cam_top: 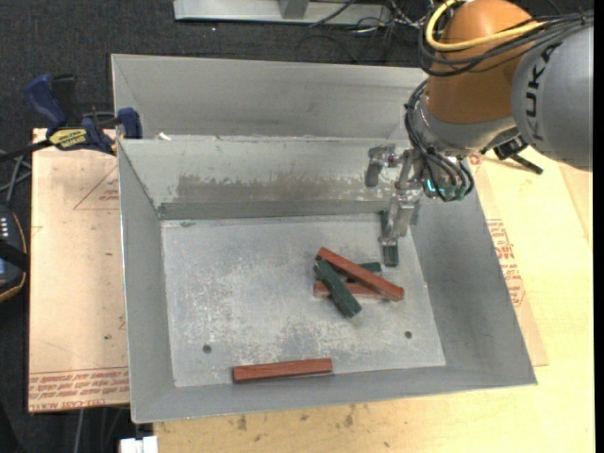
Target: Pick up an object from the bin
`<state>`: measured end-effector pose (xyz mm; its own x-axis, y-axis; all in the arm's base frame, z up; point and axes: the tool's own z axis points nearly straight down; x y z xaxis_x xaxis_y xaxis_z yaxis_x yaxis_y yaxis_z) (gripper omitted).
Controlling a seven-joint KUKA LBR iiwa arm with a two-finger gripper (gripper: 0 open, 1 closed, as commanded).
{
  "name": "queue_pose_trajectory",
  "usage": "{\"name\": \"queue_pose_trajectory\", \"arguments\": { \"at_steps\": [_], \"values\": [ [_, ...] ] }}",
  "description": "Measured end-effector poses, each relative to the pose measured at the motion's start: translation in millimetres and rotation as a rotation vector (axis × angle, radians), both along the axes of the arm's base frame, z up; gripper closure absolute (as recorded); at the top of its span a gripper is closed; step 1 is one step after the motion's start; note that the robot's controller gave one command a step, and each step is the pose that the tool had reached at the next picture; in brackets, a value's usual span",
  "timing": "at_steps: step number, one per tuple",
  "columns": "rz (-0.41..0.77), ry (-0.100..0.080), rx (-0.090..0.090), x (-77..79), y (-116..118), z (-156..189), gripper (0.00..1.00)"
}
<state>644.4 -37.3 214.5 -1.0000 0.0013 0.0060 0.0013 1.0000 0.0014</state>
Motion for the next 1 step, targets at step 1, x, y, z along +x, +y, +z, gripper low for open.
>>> {"name": "queue_pose_trajectory", "arguments": {
  "at_steps": [1],
  "values": [
    [0.001,-0.008,-0.001,1.4,0.0,5.0,0.00]
  ]
}}
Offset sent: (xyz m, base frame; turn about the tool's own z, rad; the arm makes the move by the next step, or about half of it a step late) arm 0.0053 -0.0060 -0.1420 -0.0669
